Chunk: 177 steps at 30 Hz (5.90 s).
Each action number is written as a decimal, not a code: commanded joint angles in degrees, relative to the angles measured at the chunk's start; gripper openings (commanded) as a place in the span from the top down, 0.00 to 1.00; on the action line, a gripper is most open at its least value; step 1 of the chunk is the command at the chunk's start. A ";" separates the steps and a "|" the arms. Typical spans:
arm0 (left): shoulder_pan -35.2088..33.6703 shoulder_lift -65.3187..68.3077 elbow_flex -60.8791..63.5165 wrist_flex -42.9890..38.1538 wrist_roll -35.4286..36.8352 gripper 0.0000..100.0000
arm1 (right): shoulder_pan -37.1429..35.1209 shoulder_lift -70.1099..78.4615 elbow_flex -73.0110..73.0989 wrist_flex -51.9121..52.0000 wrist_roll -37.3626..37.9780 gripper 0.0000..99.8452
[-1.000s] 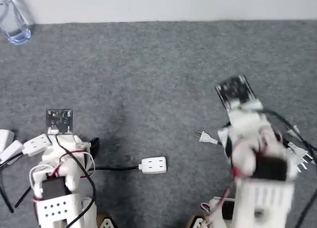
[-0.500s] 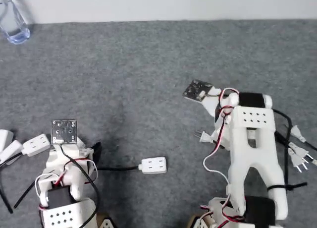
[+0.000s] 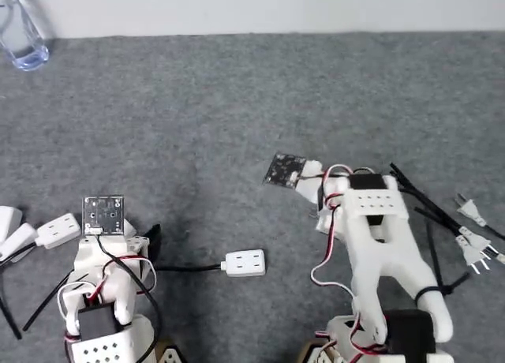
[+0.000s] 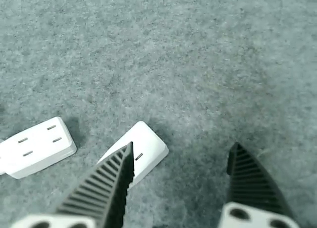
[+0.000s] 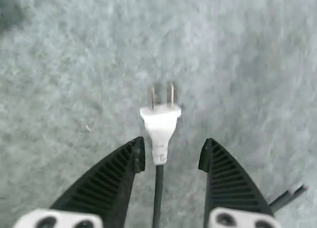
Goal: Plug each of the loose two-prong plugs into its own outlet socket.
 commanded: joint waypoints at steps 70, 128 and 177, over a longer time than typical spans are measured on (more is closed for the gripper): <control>-0.18 -0.79 -0.66 0.62 -0.62 0.71 | -1.45 24.04 -21.27 8.40 8.18 0.99; -0.09 -0.79 -0.66 0.62 -2.64 0.71 | -8.22 24.22 -16.35 1.54 6.24 0.88; 35.43 -0.79 -1.01 -12.22 22.95 0.71 | -21.14 -33.27 2.99 12.09 -13.98 0.99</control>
